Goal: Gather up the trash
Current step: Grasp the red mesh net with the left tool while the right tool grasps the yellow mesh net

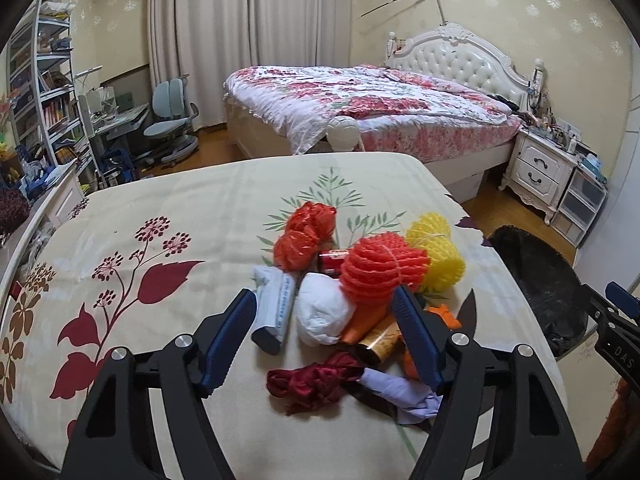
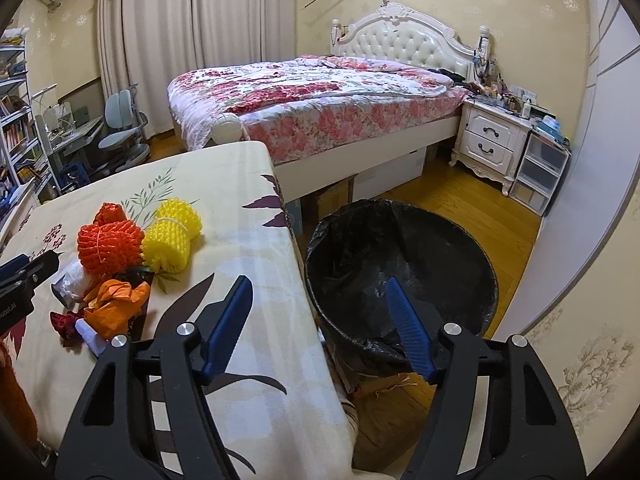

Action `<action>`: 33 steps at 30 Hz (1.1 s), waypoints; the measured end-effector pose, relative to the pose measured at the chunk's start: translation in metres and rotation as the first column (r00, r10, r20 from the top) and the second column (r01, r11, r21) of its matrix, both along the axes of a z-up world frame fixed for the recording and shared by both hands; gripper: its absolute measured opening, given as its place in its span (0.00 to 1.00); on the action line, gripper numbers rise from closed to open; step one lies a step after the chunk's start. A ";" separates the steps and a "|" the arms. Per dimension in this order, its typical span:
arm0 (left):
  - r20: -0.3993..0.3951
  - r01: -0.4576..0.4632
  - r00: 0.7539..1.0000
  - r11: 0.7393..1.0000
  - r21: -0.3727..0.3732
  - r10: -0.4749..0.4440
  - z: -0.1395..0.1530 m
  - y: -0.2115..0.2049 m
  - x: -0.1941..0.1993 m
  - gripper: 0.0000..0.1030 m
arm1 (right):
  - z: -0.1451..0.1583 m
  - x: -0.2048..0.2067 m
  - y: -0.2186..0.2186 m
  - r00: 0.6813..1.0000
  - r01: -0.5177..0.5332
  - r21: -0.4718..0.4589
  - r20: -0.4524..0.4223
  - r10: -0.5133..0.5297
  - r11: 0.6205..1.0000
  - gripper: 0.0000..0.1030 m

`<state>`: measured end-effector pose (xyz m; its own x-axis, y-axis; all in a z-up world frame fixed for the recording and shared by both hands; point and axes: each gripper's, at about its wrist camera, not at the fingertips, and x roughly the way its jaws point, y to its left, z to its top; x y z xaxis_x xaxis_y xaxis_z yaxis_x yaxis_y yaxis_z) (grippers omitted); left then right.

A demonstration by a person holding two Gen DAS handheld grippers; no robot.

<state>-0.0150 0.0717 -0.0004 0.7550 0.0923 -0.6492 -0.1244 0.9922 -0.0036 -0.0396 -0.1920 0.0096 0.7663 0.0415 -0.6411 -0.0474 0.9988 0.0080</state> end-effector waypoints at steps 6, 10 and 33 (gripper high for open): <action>-0.004 0.001 1.000 1.000 -0.011 -0.001 0.000 0.006 0.004 0.69 | 0.005 0.004 0.016 0.999 -0.049 -0.007 -0.001 0.049 0.999 0.66; -0.010 0.039 0.999 0.999 0.006 -0.039 -0.003 -0.007 0.016 0.69 | 0.006 0.007 0.016 0.999 -0.051 -0.005 -0.014 0.051 0.999 0.66; -0.018 0.147 0.989 0.989 -0.030 -0.147 -0.011 -0.018 0.037 0.36 | 0.004 0.042 0.040 0.993 -0.112 0.033 -0.017 0.113 0.993 0.76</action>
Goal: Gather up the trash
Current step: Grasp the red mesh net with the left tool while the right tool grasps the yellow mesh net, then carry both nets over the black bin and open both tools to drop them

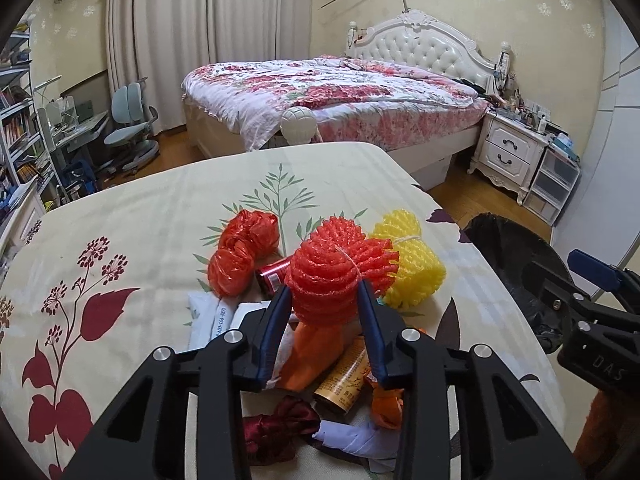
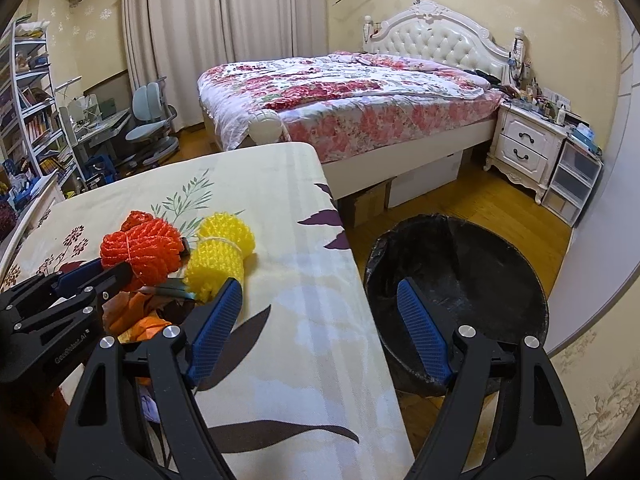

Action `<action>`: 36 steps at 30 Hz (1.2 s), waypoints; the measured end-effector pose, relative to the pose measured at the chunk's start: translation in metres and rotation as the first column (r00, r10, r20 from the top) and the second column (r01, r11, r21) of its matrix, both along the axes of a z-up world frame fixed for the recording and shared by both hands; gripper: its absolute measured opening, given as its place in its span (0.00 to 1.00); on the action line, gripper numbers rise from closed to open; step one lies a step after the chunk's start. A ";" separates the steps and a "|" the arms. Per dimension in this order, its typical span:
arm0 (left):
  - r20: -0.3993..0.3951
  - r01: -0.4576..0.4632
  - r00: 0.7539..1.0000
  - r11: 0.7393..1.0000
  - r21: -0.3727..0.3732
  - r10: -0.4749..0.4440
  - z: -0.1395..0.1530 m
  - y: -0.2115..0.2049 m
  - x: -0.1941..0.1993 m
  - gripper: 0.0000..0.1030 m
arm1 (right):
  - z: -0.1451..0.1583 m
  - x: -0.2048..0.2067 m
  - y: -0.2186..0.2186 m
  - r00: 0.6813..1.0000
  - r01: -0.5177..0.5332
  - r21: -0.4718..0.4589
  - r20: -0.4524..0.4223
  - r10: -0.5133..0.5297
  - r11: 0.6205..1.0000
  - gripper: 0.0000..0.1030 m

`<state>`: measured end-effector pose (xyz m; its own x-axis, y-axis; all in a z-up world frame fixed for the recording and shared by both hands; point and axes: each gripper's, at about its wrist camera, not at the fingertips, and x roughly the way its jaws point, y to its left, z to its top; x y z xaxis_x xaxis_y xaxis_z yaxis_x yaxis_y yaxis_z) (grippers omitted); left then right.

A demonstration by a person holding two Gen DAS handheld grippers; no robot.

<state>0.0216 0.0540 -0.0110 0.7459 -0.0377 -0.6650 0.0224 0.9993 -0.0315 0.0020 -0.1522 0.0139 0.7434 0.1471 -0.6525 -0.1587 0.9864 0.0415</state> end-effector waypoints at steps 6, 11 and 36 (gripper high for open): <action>0.041 -0.053 0.998 0.998 0.020 0.052 0.014 0.017 -0.005 0.36 | -0.003 0.016 0.030 0.997 -0.069 0.010 -0.013 0.069 0.998 0.76; 0.038 -0.090 0.995 0.996 0.007 0.090 0.013 0.032 -0.003 0.36 | -0.016 0.038 0.057 0.991 -0.116 0.008 -0.063 0.116 0.993 0.65; 0.059 0.082 0.995 0.996 -0.033 -0.080 0.014 -0.062 0.015 0.36 | -0.017 0.023 -0.069 0.995 0.096 -0.019 -0.025 -0.096 0.995 0.28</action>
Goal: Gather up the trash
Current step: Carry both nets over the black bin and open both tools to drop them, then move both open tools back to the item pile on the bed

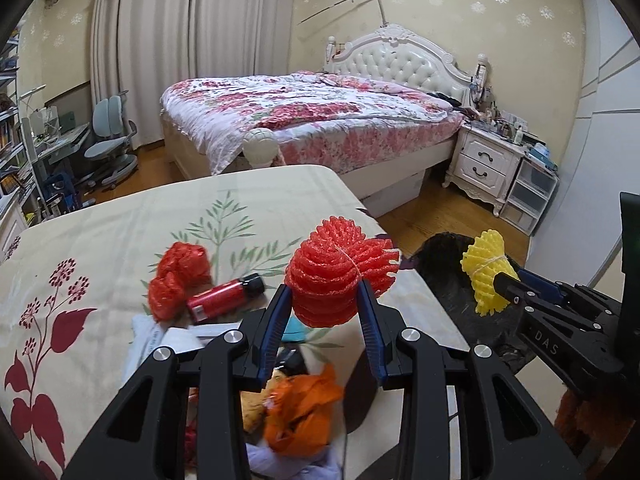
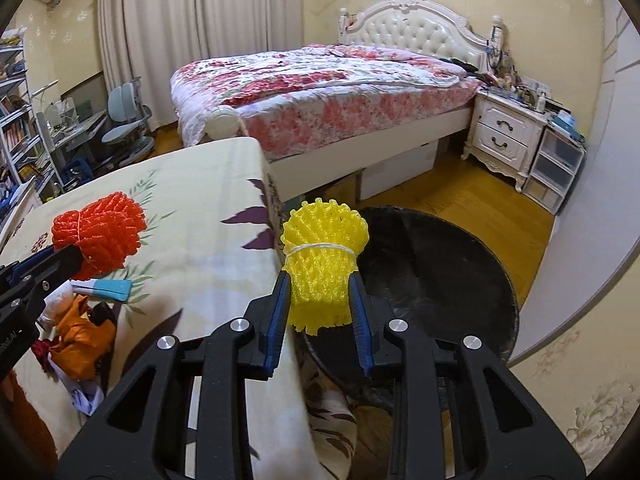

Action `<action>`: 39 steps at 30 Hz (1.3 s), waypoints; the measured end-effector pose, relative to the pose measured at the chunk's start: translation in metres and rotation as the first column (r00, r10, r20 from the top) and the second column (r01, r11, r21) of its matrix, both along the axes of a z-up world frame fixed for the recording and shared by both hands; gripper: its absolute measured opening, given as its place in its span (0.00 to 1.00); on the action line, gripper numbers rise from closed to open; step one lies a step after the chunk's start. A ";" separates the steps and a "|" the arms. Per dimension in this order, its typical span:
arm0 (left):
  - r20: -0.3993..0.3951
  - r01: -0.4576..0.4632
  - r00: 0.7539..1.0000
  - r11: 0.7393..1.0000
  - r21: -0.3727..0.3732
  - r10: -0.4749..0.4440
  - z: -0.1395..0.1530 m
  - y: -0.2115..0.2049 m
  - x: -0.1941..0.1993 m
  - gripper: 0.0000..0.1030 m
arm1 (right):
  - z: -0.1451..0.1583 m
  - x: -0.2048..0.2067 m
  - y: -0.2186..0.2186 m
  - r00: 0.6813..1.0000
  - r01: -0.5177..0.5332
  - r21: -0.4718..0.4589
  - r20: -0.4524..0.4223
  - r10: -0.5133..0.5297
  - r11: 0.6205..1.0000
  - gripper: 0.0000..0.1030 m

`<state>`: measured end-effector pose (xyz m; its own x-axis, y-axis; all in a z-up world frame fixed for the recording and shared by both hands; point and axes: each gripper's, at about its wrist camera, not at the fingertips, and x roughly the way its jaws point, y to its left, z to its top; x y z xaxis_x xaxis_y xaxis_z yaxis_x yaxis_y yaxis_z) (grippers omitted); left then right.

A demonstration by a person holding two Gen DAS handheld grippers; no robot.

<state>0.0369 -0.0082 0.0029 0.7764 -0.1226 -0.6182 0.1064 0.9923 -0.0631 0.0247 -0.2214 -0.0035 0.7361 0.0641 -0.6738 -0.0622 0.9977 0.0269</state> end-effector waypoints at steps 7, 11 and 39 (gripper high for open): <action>0.013 0.091 0.996 0.995 0.030 -0.092 -0.010 -0.057 0.025 0.36 | -0.010 0.014 -0.042 0.997 0.076 0.006 -0.002 -0.076 0.997 0.28; -0.002 0.129 0.992 0.991 0.036 -0.129 -0.020 -0.083 0.042 0.36 | -0.015 0.018 -0.058 0.995 0.099 0.007 -0.006 -0.099 0.995 0.28; -0.023 0.132 0.991 0.987 0.096 -0.131 -0.028 -0.111 0.053 0.77 | -0.023 0.021 -0.097 0.972 0.235 0.020 -0.001 -0.235 0.972 0.59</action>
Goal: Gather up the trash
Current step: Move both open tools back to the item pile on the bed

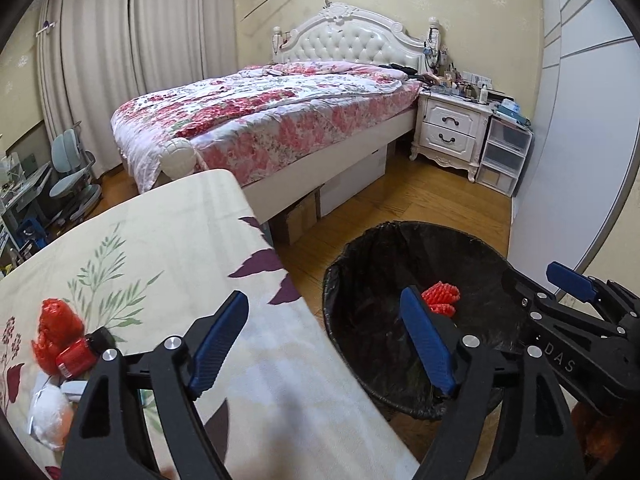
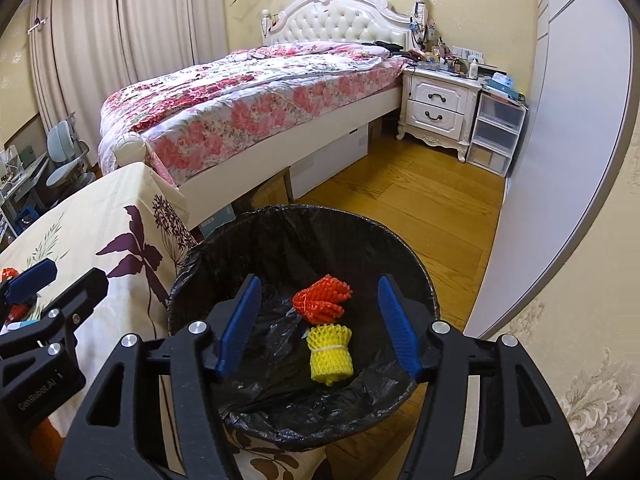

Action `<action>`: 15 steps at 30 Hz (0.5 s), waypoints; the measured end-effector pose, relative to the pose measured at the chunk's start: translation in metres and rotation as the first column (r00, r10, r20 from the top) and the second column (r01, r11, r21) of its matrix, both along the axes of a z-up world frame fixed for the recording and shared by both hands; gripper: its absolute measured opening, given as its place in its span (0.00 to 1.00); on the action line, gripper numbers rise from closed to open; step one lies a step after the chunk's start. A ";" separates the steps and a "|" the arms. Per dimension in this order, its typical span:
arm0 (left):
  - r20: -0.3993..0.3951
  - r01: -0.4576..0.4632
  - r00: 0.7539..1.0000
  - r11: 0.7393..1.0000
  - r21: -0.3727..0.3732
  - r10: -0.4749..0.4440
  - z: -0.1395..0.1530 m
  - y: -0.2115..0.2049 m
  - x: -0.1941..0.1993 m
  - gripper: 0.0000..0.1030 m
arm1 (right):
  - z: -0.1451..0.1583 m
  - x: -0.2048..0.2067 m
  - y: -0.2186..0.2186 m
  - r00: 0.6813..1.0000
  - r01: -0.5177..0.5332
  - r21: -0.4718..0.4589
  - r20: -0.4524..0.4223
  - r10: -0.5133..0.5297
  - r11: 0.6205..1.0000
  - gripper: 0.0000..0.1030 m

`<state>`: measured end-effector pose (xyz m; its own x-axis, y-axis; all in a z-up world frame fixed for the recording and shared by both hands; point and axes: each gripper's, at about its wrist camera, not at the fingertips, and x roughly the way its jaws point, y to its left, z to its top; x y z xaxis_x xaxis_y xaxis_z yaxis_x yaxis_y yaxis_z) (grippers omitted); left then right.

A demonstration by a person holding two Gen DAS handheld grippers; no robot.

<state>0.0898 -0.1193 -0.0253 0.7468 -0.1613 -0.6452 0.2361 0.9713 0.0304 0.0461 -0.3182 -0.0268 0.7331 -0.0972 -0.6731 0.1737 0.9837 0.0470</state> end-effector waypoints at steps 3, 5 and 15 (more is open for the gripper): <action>0.006 -0.019 1.000 1.000 -0.005 0.019 0.008 0.011 -0.009 0.78 | 0.004 -0.009 0.006 1.000 -0.009 0.008 0.000 0.009 1.000 0.61; 0.011 -0.029 1.000 1.000 -0.010 0.029 0.013 0.020 -0.015 0.78 | 0.006 -0.016 0.011 1.000 -0.022 0.016 0.003 0.022 1.000 0.63; 0.013 -0.120 0.993 0.993 -0.001 0.120 0.023 0.082 -0.050 0.79 | 0.022 -0.045 0.066 0.990 -0.137 0.015 0.027 0.136 0.991 0.64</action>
<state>0.0402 -0.0373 -0.0022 0.7689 -0.0701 -0.6356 0.1176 0.9925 0.0328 0.0007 -0.2526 -0.0046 0.7557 0.0158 -0.6547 0.0364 0.9972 0.0660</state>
